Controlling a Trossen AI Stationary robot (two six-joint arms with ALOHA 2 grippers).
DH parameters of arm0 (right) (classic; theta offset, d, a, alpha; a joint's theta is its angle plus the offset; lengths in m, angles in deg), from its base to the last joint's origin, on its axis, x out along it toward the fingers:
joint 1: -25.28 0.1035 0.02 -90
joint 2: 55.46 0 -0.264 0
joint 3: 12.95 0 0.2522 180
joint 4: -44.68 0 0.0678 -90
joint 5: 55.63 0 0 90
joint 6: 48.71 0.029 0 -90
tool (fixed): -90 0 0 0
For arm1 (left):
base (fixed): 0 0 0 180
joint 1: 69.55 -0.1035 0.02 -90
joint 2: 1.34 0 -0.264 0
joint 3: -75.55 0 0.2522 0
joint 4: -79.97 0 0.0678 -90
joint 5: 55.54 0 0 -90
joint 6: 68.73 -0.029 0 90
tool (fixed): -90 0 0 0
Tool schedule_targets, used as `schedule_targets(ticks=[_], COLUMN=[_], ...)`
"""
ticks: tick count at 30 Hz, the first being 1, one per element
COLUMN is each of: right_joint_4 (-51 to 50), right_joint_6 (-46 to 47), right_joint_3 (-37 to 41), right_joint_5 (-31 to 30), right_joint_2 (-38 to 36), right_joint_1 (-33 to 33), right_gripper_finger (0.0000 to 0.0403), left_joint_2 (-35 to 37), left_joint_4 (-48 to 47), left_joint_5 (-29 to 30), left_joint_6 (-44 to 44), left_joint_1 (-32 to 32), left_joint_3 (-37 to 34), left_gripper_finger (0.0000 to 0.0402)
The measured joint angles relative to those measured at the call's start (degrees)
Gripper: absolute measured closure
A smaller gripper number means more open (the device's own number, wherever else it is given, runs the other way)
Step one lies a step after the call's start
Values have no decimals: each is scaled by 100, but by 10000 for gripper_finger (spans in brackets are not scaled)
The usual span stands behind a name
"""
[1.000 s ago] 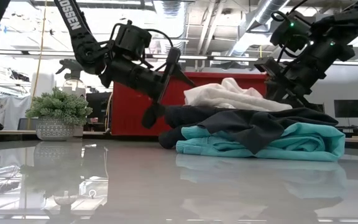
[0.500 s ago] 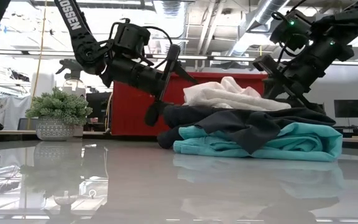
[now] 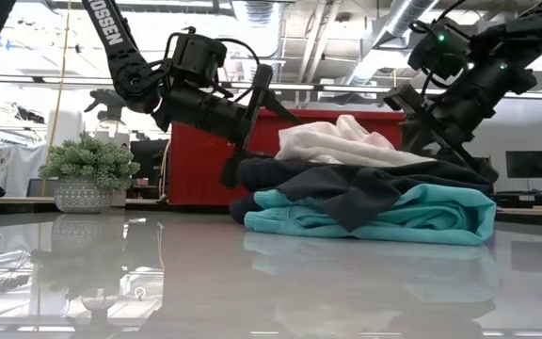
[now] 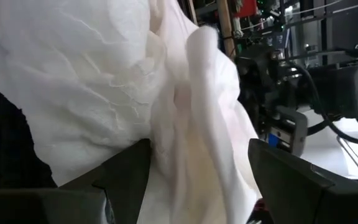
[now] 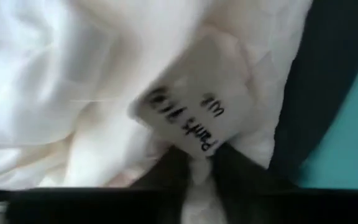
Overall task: Fold Laundry from Bin
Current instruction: Put the clothes into the red organizer bin
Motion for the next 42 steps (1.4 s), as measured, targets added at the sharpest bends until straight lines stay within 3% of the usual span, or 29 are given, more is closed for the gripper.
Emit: schedule_targets(ticks=[5,10,15,22,28,32,35,39,42], right_joint_4=[-90,-777,-1670,-2355,-2558,-2333,-2204,-2587,-2933], right_joint_6=[104,444,707,-1,-969,-1409,-1525,-1533,-1037], right_joint_3=[-195,-644,-1356,-1963,-1886,-1886,-1948,-1965,-1963], right_joint_5=[46,46,33,241,690,1701,2348,2197,1783], right_joint_2=[-173,-376,-569,-392,574,1276,1408,1060,624], right_joint_1=[100,339,1070,2166,2573,2435,2252,2228,2290], right_gripper_finger=[377,381,381,380,301,226,178,152,149], left_joint_2=[0,-2,-2,-2,-2,-2,-2,-2,-2], left_joint_4=[15,74,331,372,357,339,308,285,275], left_joint_5=[15,37,35,31,89,183,187,142,141], left_joint_6=[21,-55,-54,-63,-94,-98,-160,-234,-238], left_joint_1=[0,0,-6,-9,-9,-31,-59,-100,-118], left_joint_3=[0,0,0,0,0,0,0,0,0], left_gripper_finger=[141,141,141,141,141,141,141,141,141])
